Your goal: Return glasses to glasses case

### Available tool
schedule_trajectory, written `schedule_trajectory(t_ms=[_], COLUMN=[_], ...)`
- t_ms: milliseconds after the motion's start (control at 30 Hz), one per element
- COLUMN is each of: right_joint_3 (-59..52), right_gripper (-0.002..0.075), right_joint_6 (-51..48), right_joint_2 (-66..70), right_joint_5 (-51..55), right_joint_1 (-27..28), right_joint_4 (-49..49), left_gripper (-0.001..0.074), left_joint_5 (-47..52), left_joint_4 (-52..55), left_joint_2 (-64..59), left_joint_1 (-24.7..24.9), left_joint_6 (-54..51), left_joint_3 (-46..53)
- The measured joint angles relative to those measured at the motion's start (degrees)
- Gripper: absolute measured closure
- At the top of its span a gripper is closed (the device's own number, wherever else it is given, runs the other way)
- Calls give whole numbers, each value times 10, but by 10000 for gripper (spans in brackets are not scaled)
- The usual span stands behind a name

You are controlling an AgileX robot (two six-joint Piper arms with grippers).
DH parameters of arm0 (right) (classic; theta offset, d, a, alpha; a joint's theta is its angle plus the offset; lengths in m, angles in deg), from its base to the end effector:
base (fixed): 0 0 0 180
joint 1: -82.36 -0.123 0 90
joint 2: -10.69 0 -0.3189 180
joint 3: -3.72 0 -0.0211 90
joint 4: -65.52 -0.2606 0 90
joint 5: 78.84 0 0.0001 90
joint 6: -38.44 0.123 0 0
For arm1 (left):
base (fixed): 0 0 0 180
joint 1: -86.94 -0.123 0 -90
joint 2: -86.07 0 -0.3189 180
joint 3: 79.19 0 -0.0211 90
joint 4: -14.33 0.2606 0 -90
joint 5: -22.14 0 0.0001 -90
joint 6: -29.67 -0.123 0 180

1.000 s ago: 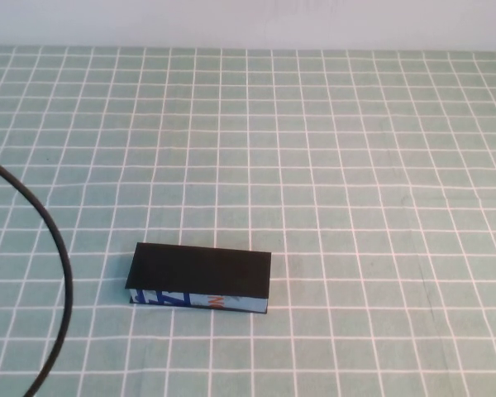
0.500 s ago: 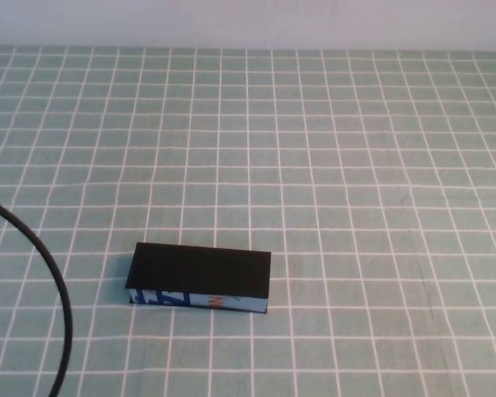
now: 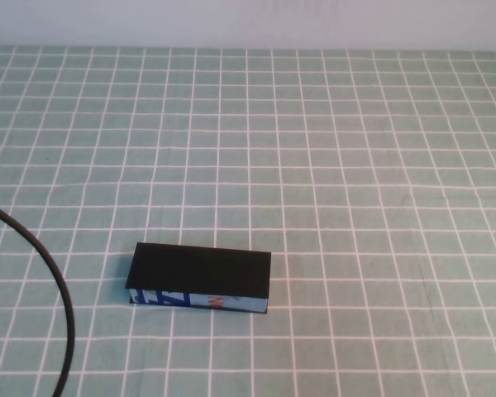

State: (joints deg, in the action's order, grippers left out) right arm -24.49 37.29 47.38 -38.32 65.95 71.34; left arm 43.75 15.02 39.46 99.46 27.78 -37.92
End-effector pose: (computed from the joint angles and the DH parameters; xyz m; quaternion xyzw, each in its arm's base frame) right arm 0.0883 0.0176 0.4108 -0.1319 0.7836 0.0312 0.6063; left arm 0.1529 -0.0334 0.3443 0.1057 0.8097 -0.0484 0.5752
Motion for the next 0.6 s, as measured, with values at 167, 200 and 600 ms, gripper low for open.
schedule_trajectory(t_ms=[167, 200, 600], right_joint_3=[-147, -165, -247], right_gripper=[737, 737, 737], right_joint_6=[11, 11, 11], right_joint_2=[-82, -94, -117], right_joint_5=[-58, -69, -91], right_joint_1=[0, 0, 0], right_joint_4=[-9, -9, -19], left_gripper=[736, 736, 736], left_joint_5=[0, 0, 2], left_joint_4=[-1, -1, -1], left_joint_2=[0, 0, 0], left_joint_1=[0, 0, 0], left_joint_6=[0, 0, 1], left_joint_3=[0, 0, 0])
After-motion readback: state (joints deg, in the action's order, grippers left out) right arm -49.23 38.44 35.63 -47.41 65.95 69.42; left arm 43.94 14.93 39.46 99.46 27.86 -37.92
